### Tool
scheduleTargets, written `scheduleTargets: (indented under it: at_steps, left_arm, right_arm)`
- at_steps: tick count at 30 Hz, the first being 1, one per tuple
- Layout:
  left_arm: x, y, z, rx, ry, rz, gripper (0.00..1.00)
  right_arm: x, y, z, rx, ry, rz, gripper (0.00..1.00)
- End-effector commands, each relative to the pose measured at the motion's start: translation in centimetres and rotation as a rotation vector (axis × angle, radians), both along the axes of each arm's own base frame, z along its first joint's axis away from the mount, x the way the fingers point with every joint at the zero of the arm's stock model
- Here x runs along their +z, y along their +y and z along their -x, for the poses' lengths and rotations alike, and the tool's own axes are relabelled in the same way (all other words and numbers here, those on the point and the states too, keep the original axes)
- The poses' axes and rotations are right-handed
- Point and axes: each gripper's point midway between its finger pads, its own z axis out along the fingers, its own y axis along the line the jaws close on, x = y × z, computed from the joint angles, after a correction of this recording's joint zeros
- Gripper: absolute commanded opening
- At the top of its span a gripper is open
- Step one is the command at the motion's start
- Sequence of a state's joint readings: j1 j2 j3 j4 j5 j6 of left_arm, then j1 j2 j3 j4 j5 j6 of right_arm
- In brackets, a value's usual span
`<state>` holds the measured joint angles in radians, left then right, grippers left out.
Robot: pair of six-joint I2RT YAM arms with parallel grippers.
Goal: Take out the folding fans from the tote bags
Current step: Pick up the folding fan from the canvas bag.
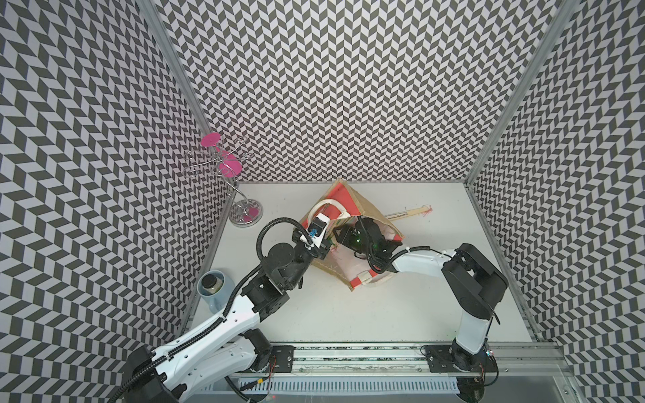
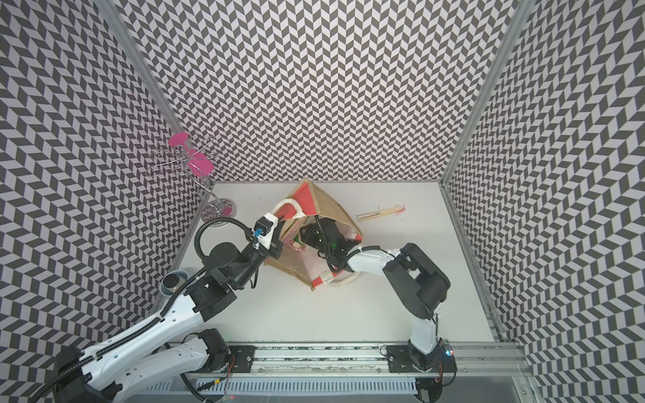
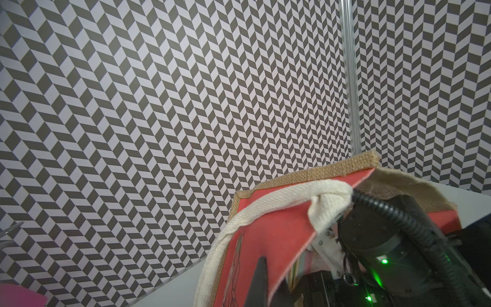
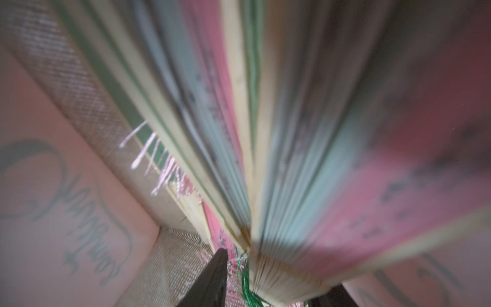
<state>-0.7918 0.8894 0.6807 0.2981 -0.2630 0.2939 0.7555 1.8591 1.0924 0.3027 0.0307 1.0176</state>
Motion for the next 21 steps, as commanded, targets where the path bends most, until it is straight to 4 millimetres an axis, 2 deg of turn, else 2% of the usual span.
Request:
scheduleTargets:
  at_steps: [1,8,11,15,19,21]
  left_arm:
    - [4.3,0.3,1.7,-0.05,-0.102,0.12,0.0]
    - [4.0,0.0,2.0,-0.065,-0.092,0.123,0.0]
    - [3.8,0.0,1.9,-0.061,-0.087,0.124,0.0]
    - [3.5,0.1,1.2,-0.028,-0.079,0.121,0.0]
    - [3.4,0.3,0.7,0.004,-0.073,0.118,0.0]
    - [3.5,0.6,0.5,0.025,-0.075,0.125,0.0]
  right_arm:
    - [-0.8,-2.1,-2.3,-0.108,-0.01,0.054,0.45]
    - [-0.4,-1.8,-2.9,-0.109,-0.024,0.067,0.4]
    - [-0.1,-1.6,-2.7,-0.097,-0.028,0.057,0.31]
    - [1.2,-1.4,-2.0,-0.062,-0.063,0.01,0.28]
    - [2.8,-2.1,-1.3,-0.059,-0.096,-0.007,0.28]
    - [3.6,-2.4,-0.8,-0.055,-0.112,-0.011,0.24]
